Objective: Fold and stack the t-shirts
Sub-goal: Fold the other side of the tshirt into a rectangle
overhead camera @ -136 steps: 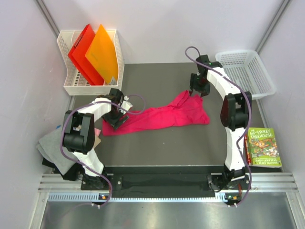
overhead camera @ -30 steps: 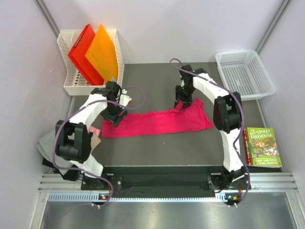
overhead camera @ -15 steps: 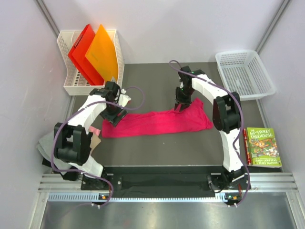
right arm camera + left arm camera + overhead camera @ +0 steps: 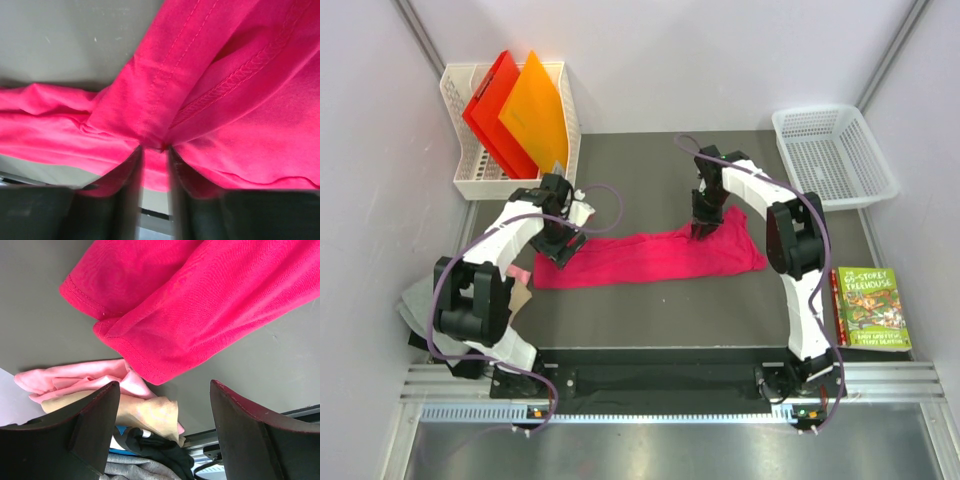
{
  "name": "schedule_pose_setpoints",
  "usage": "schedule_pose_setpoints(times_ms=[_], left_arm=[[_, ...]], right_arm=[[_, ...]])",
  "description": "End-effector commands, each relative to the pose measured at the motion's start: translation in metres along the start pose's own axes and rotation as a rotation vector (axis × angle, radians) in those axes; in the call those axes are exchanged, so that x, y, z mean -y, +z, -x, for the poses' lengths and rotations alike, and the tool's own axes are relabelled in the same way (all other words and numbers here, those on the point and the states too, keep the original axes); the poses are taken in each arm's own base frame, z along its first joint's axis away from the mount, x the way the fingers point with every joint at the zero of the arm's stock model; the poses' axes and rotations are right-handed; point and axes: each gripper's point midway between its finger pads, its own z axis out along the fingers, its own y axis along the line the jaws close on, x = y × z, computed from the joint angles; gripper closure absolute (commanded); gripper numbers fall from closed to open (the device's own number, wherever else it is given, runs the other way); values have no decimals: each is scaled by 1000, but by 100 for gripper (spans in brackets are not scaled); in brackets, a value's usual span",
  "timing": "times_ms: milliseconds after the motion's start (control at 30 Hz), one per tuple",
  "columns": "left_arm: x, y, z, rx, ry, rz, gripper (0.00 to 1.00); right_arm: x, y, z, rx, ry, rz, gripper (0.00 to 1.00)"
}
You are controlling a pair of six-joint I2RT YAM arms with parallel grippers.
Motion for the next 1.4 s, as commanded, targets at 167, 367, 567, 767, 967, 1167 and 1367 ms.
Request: schedule_pose_setpoints(times_ms=[167, 367, 567, 767, 967, 1167, 1367], left_arm=[[-3, -6, 4, 52, -2, 24, 22], [-1, -2, 1, 43, -1, 19, 22], [-3, -1, 3, 45, 2, 22, 22], [-5, -2, 6, 46, 6, 26, 22], [-7, -3, 8, 51, 8, 36, 22], [-6, -4, 6, 46, 9, 33, 22], [-6, -4, 1, 39, 13, 38, 22]], right_arm=[[-32, -33, 9, 96, -46, 73, 98], [-48, -53, 8, 127, -78, 89, 100], [-62, -63, -7, 127, -110, 103, 99], [-71, -51, -33, 96, -137, 100, 99], [-63, -21, -63, 16, -142, 61, 79], [-40, -19, -51, 13, -145, -10, 55], [-15, -67, 10, 170, -46, 23, 57]])
